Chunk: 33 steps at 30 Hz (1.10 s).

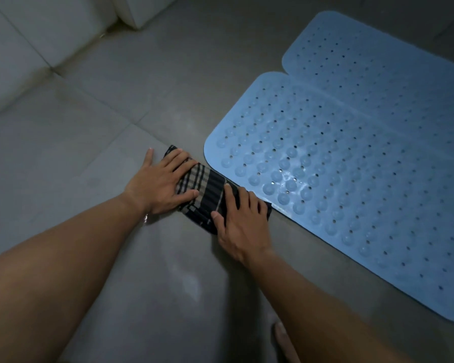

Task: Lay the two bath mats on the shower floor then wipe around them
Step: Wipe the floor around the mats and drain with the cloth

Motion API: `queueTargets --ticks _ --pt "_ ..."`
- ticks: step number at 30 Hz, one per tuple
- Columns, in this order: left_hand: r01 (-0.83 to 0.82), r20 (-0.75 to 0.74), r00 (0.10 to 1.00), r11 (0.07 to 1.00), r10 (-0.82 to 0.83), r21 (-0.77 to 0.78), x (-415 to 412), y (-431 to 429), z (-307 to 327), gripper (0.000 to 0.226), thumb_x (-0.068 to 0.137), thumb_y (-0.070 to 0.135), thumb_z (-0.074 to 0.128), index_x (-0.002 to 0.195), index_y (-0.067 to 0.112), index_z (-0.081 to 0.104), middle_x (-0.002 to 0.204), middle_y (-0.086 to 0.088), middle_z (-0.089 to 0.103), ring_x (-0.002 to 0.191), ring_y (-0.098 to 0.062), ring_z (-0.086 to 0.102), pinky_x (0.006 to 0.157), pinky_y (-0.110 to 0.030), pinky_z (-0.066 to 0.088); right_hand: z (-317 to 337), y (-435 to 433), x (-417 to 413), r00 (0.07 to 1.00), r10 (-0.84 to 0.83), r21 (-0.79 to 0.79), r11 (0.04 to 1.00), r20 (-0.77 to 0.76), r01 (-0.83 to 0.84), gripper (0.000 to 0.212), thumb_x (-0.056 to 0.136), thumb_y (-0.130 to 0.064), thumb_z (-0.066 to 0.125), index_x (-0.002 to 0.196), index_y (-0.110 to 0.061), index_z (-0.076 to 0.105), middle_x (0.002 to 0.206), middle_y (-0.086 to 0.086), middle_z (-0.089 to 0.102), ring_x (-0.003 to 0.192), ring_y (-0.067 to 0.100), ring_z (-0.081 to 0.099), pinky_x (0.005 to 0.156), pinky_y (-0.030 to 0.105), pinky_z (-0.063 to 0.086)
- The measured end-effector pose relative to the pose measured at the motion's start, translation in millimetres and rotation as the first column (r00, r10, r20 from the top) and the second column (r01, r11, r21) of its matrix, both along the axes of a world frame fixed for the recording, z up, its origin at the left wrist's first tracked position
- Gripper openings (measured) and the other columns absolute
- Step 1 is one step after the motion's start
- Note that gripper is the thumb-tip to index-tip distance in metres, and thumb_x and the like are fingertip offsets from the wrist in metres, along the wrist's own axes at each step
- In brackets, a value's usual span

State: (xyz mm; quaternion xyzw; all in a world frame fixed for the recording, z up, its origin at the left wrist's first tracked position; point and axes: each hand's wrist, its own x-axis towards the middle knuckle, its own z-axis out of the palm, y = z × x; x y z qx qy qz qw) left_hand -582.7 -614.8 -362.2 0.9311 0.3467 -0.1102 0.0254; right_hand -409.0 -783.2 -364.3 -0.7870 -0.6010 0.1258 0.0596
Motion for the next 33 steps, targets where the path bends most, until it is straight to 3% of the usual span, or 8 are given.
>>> queueTargets --ticks 5,11,19,23,26,28,30,33 --pt "-0.07 -0.038 0.997 0.997 0.069 -0.025 -22.9 46.0 2.4 0.087 0.085 0.077 0.013 0.156 0.027 0.015 0.165 0.006 0.01 0.153 -0.011 0.0 0.116 -0.068 -0.002 -7.4 45.5 -33.0 0.998 0.024 0.008 1.0 -0.063 -0.023 0.068 0.1 -0.052 0.03 0.157 -0.015 0.021 0.153 0.019 0.034 0.138 0.037 0.031 0.115 0.05 0.02" --pt "-0.142 -0.11 0.984 0.989 0.139 -0.027 -45.7 85.2 8.1 0.09 0.08 0.073 0.01 0.158 0.027 0.011 0.167 0.005 0.002 0.153 -0.013 -0.003 0.116 -0.065 -0.006 -11.8 91.1 -63.7 0.993 0.04 0.065 0.997 -0.111 -0.033 0.062 0.1 -0.048 0.036 0.149 -0.011 0.038 0.147 0.021 0.041 0.134 0.038 0.037 0.114 0.051 0.025" --pt "-0.254 -0.355 0.905 0.967 0.234 -0.01 -42.5 138.0 26.2 0.076 0.095 0.065 0.027 0.158 0.034 -0.001 0.167 -0.003 -0.006 0.153 -0.026 -0.004 0.119 -0.061 -0.003 -15.2 141.5 -81.9 0.962 0.177 0.029 0.984 -0.207 -0.175 0.065 0.104 -0.042 0.033 0.157 -0.007 0.016 0.161 0.026 0.012 0.147 0.04 0.016 0.121 0.048 0.005" --pt "-0.288 -0.236 0.934 0.956 0.267 -0.055 -26.8 124.0 33.4 0.07 0.092 0.039 0.049 0.153 0.016 0.025 0.163 -0.013 0.019 0.148 -0.029 0.023 0.119 -0.048 0.02 -5.4 130.5 -87.8 0.968 0.076 0.01 0.997 -0.238 -0.076 0.067 0.101 -0.037 0.046 0.155 -0.004 0.024 0.158 0.025 0.028 0.147 0.036 0.025 0.121 0.05 0.009" --pt "-0.348 -0.088 0.937 0.928 0.338 -0.133 -27.7 119.8 30.7 0.055 0.097 0.041 0.033 0.143 0.013 0.044 0.157 -0.011 0.033 0.146 -0.03 0.028 0.118 -0.052 0.023 -1.2 125.6 -85.4 0.96 0.083 -0.018 0.996 -0.268 -0.091 0.067 0.103 -0.036 0.037 0.157 -0.003 0.014 0.162 0.022 0.016 0.151 0.034 0.014 0.121 0.049 0.0" --pt "-0.292 -0.087 0.955 0.95 0.283 -0.112 -26.4 131.8 29.6 0.062 0.097 0.052 0.017 0.134 0.014 0.05 0.146 -0.012 0.046 0.137 -0.03 0.039 0.114 -0.052 0.026 -0.7 136.9 -83.4 0.957 0.056 -0.052 0.996 -0.283 -0.074 0.068 0.103 -0.038 0.031 0.157 -0.005 0.007 0.163 0.021 0.009 0.152 0.033 0.005 0.12 0.047 -0.007" --pt "-0.274 -0.145 0.956 0.952 0.255 -0.133 -29.9 138.9 25.5 0.066 0.1 0.058 0.015 0.145 0.016 0.04 0.154 -0.011 0.038 0.144 -0.029 0.032 0.118 -0.054 0.013 2.5 144.3 -83.8 0.955 0.014 -0.115 0.992 -0.296 -0.05 0.069 0.103 -0.041 0.027 0.157 -0.006 0.003 0.164 0.02 0.003 0.152 0.031 -0.002 0.12 0.047 -0.011" --pt "-0.317 -0.22 0.933 0.938 0.283 -0.138 -36.9 147.7 11.4 0.071 0.099 0.061 0.013 0.159 0.023 0.007 0.167 -0.005 0.006 0.153 -0.024 0.004 0.122 -0.051 -0.004 3.0 163.3 -84.0 0.956 -0.015 -0.158 0.987 -0.292 -0.032 0.069 0.104 -0.044 0.022 0.157 -0.008 -0.002 0.165 0.018 -0.005 0.152 0.029 -0.011 0.121 0.048 -0.012"
